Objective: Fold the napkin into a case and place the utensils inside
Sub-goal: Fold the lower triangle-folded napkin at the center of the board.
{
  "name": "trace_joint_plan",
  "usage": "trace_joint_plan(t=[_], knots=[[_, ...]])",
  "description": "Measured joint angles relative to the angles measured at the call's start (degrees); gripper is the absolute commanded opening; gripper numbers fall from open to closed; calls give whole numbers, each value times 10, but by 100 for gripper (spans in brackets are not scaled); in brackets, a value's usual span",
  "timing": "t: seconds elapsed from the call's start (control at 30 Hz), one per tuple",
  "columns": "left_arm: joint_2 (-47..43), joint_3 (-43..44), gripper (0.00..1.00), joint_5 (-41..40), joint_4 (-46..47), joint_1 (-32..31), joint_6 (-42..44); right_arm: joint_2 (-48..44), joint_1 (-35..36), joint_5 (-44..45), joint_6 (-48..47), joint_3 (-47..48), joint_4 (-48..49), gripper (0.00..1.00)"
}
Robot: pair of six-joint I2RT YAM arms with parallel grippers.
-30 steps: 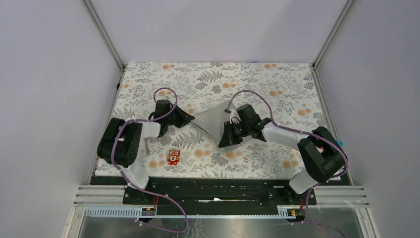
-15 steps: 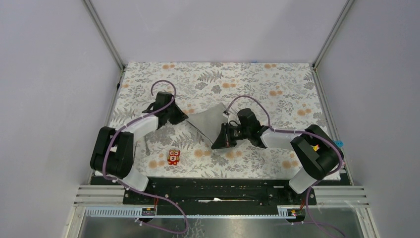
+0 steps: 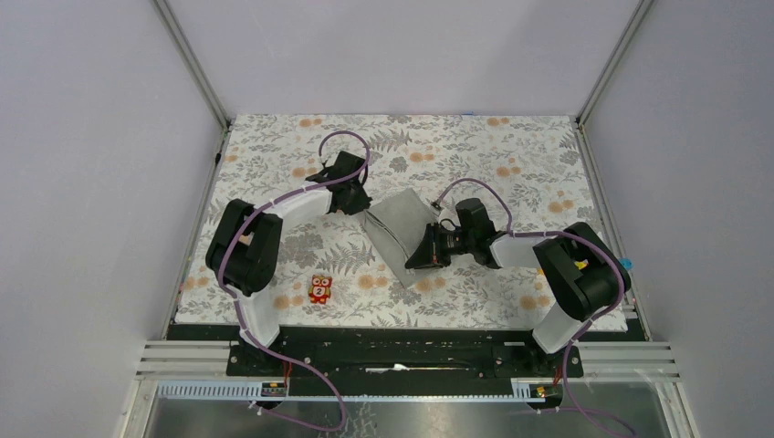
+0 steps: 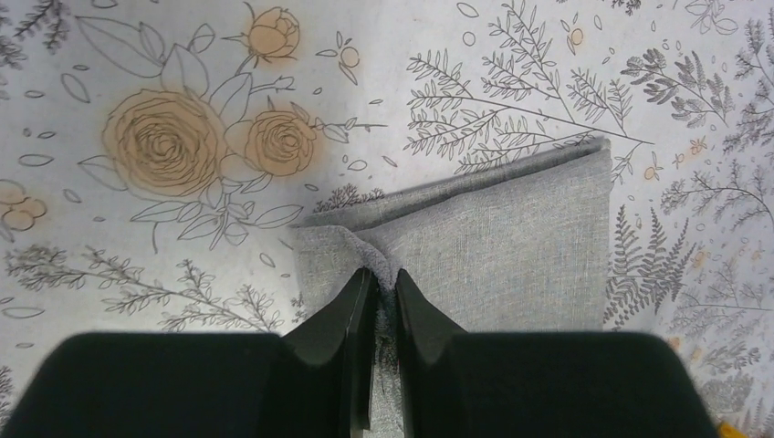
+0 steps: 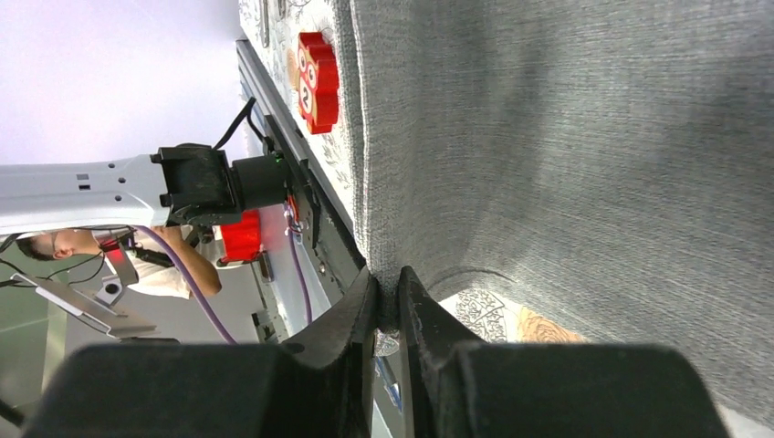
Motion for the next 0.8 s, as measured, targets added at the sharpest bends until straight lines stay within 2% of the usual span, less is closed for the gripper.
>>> trace_joint_plan(t=[0.33, 0.8], knots=[[54, 44, 20, -2, -23, -10, 8, 6, -13, 15, -45, -2, -28, 0], [64, 84, 23, -14, -32, -44, 28, 6, -16, 52, -74, -17, -61, 0]])
